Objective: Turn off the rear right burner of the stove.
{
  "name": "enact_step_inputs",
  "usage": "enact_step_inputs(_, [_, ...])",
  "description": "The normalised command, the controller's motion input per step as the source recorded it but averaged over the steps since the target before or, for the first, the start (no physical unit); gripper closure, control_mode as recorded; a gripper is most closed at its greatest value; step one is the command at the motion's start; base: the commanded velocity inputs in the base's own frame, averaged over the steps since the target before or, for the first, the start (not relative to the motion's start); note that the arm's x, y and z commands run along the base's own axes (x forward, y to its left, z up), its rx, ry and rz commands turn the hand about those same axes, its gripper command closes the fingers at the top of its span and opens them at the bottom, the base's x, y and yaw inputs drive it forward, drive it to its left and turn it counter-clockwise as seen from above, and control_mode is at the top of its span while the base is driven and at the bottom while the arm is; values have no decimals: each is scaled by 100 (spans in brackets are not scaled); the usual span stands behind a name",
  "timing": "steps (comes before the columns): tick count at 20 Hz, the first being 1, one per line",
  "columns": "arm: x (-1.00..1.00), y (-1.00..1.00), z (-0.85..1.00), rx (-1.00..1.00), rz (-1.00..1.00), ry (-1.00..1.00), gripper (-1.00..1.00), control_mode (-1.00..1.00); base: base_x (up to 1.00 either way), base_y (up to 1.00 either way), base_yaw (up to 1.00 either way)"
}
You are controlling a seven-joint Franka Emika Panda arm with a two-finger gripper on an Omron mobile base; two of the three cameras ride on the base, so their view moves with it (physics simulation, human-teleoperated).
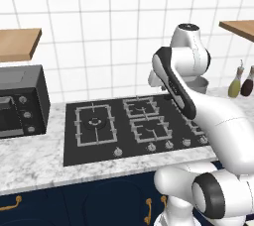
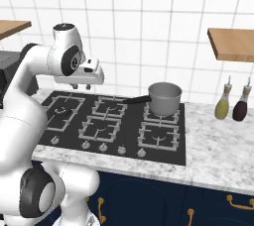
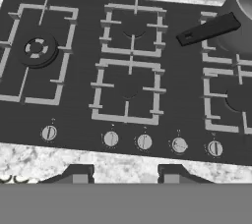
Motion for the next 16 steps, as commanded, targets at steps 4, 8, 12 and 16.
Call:
enact_step_inputs(4, [-23, -40, -19, 4, 0, 0, -100, -100, 0, 0, 0])
enact_step_inputs(8, [-39, -76, -38, 9, -1, 0, -100, -100, 0, 0, 0])
enact_step_inputs(12, [-23, -68, -39, 3, 0, 1, -100, -100, 0, 0, 0])
enact_step_inputs(16, [0, -43, -50, -3, 2, 5, -100, -100, 0, 0, 0])
